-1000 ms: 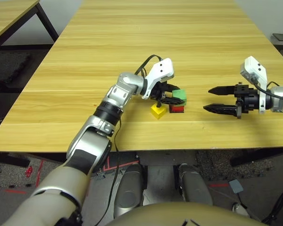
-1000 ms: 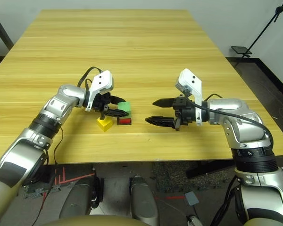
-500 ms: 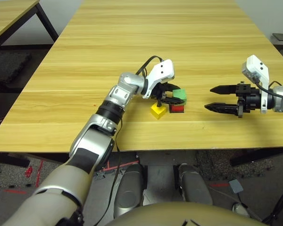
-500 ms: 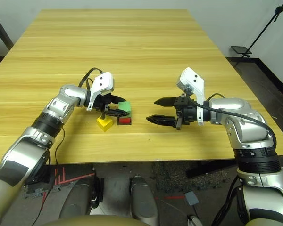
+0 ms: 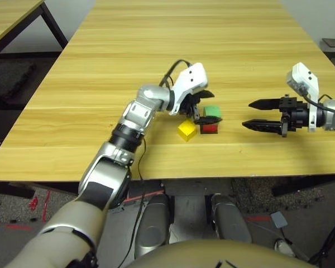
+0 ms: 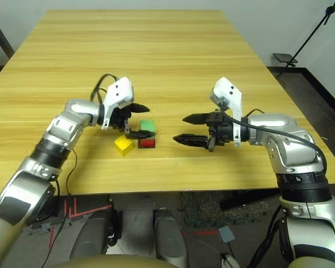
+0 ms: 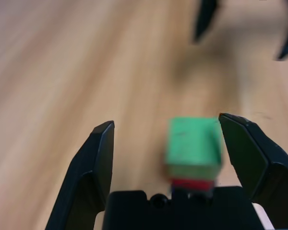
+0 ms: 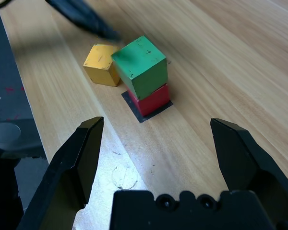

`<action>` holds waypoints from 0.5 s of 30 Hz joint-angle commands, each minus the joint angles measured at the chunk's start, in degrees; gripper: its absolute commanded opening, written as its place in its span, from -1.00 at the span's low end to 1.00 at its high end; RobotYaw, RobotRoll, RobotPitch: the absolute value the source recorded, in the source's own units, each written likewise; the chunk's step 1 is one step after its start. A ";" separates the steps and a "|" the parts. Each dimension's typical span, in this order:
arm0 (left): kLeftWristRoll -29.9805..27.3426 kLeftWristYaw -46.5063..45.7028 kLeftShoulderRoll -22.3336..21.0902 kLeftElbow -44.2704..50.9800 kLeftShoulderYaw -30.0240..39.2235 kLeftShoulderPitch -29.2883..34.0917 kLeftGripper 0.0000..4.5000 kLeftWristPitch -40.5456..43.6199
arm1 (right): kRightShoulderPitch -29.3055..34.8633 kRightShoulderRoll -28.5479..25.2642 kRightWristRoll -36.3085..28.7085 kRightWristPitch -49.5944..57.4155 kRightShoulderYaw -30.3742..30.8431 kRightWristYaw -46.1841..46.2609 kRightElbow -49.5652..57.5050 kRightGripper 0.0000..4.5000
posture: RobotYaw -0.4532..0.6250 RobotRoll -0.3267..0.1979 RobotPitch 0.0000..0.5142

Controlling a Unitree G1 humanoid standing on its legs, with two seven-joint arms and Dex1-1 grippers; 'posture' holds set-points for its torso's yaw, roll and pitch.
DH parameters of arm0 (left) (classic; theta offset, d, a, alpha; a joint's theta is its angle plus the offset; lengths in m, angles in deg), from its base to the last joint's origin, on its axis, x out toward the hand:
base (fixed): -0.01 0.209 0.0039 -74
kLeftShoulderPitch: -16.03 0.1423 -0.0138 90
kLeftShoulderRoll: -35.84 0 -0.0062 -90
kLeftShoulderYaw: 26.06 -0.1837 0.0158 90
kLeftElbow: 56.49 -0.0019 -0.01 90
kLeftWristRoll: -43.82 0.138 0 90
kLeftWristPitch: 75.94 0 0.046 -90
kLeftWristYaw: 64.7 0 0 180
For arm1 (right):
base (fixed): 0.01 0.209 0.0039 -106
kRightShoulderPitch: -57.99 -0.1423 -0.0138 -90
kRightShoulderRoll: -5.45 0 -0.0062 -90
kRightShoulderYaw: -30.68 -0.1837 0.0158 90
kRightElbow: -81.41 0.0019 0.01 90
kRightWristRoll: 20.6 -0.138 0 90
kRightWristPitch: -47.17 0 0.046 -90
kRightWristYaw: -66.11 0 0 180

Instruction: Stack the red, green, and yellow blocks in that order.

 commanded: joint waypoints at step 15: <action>-5.05 -16.57 -1.00 20.09 2.35 17.91 0.99 20.69 | -4.57 2.15 0.53 -1.97 3.82 -1.04 -3.96 1.00 | 0.09 -0.22 -0.68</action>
